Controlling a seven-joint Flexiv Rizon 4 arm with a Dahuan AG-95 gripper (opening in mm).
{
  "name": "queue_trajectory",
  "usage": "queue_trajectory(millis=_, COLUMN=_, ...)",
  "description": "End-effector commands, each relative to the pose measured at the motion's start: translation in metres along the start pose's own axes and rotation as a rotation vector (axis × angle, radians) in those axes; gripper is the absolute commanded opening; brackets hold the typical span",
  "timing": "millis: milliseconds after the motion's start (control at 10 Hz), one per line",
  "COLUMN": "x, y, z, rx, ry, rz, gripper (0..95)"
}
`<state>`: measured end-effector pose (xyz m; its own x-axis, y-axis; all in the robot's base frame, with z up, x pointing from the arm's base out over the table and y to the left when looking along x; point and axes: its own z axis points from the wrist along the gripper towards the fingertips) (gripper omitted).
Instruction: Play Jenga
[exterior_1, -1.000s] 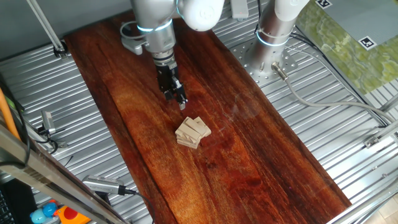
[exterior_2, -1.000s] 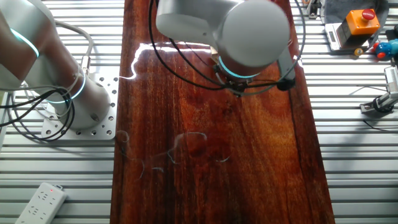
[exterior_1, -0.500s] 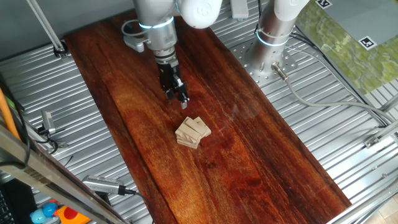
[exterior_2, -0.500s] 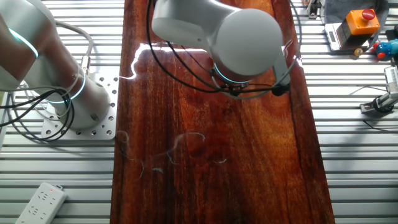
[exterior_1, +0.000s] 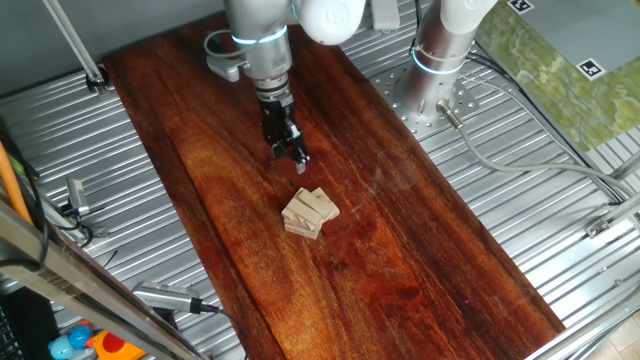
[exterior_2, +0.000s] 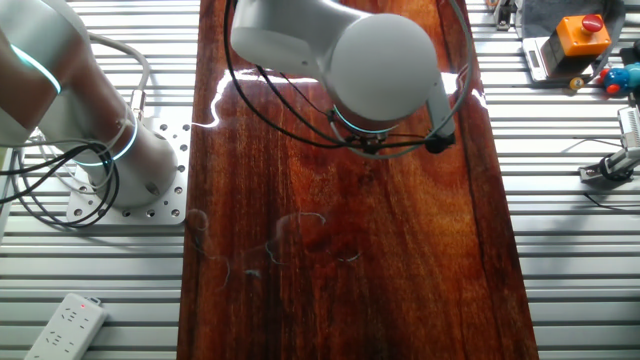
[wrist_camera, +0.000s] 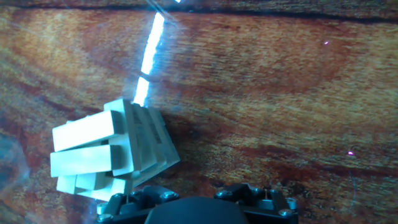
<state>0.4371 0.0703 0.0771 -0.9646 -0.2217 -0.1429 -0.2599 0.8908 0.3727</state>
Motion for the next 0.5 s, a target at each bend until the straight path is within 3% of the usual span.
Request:
queue_trajectory(millis=100, x=-0.0009, y=0.0015, z=0.0031, rx=0.004, ry=0.002, rz=0.003, gripper=76.0)
queue_trajectory(millis=500, x=-0.0016, y=0.0038, z=0.0052, rx=0.007, ry=0.002, rz=-0.008, gripper=76.0)
